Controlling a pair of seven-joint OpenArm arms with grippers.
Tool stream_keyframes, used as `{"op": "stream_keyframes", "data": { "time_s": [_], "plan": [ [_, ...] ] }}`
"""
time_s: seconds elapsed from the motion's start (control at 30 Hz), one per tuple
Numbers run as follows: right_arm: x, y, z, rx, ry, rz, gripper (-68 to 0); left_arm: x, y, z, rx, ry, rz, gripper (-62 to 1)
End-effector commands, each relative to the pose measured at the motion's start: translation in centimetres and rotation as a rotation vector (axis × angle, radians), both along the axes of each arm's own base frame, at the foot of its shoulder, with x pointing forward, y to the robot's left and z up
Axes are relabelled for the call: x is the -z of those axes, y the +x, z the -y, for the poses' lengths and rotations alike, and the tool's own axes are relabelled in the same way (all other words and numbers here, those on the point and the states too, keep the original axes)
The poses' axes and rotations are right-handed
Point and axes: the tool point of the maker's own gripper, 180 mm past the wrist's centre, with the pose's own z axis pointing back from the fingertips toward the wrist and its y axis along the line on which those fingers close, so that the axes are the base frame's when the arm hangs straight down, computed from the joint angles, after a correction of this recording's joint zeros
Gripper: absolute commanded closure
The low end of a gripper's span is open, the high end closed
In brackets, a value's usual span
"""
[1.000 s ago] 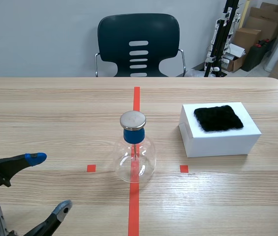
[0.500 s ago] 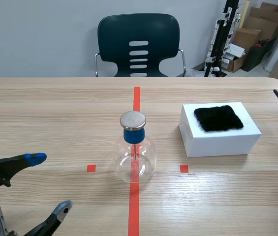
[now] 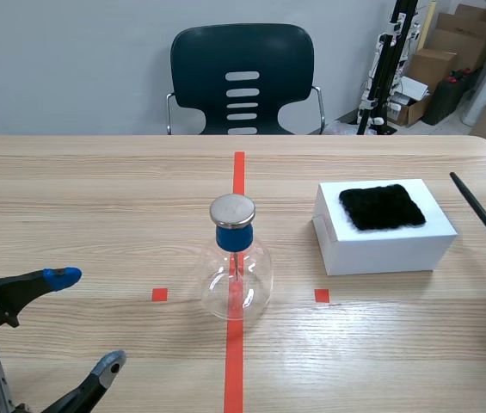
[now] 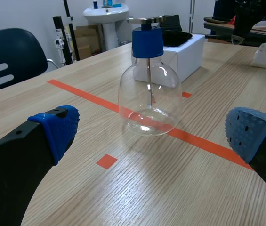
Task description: Do the electroscope experiment. put the rod down on the box
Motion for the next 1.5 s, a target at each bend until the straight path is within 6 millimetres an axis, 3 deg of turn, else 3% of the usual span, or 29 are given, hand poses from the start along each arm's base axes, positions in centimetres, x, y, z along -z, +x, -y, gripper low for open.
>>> {"op": "stream_keyframes", "data": {
  "time_s": [0.0, 0.3, 0.6, 0.93, 1.47],
  "plan": [
    [-0.7, 0.8, 0.4, 0.0, -0.007, 0.021, -0.6, -0.6, 0.0, 0.1, 0.002, -0.022, 0.017, -62.3],
    [0.0, 0.6, 0.8, 0.032, 0.0, 0.011, -0.6, -0.6, 0.0, 0.1, 0.002, -0.022, 0.017, -62.3],
    [0.1, 1.9, 2.2, 0.076, -0.007, 0.059, -0.6, -0.6, 0.0, 0.1, 0.002, -0.022, 0.017, -62.3],
    [1.8, 1.7, 0.7, 0.047, 0.005, 0.029, -0.6, -0.6, 0.0, 0.1, 0.002, -0.022, 0.017, -62.3],
    [2.2, 1.0, 0.9, 0.048, -0.014, -0.003, -0.6, -0.6, 0.0, 0.1, 0.002, -0.022, 0.017, -62.3]
  ]
}}
